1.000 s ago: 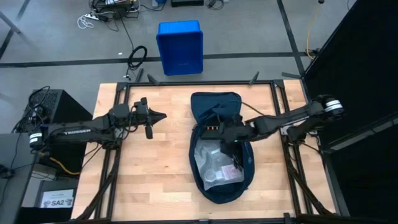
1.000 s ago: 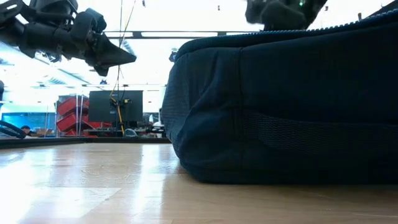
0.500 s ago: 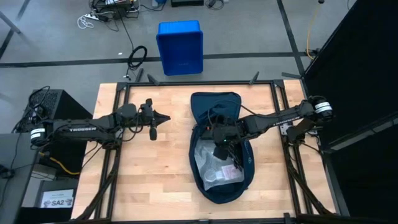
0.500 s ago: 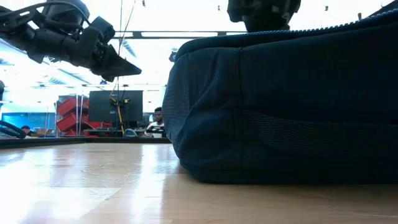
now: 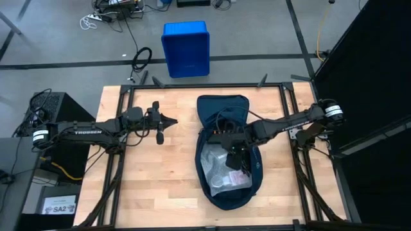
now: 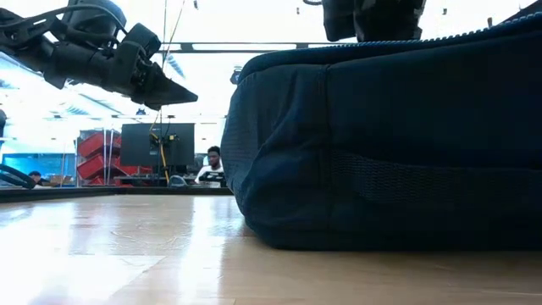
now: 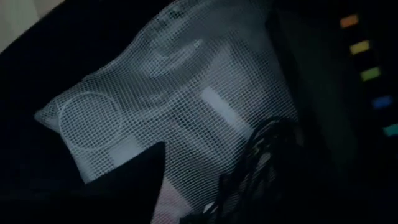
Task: Unpack backpack
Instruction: Remove the black charger cable from the backpack, then remove the black portable pill from the backpack
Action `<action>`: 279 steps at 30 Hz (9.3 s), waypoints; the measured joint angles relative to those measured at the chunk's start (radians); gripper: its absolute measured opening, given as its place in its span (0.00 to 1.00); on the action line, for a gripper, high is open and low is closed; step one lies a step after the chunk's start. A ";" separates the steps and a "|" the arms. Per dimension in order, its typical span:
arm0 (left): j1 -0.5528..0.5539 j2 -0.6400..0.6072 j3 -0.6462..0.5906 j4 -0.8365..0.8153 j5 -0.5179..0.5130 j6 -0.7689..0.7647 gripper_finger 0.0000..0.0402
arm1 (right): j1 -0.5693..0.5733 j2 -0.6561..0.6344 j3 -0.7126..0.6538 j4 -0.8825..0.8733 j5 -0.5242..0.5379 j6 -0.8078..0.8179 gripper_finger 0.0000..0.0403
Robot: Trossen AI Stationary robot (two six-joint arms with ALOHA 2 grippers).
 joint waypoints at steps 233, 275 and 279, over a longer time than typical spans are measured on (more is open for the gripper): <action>-0.220 0.800 0.631 -0.284 -0.008 0.284 0.50 | -0.058 0.189 0.053 -0.309 0.296 -0.059 0.05; -0.209 0.947 0.698 -0.396 -0.273 0.527 0.55 | -0.211 0.185 -0.246 0.133 0.114 -0.113 0.00; -0.206 0.947 0.697 -0.403 -0.286 0.523 0.55 | -0.212 0.186 -0.249 0.238 0.126 -0.156 0.00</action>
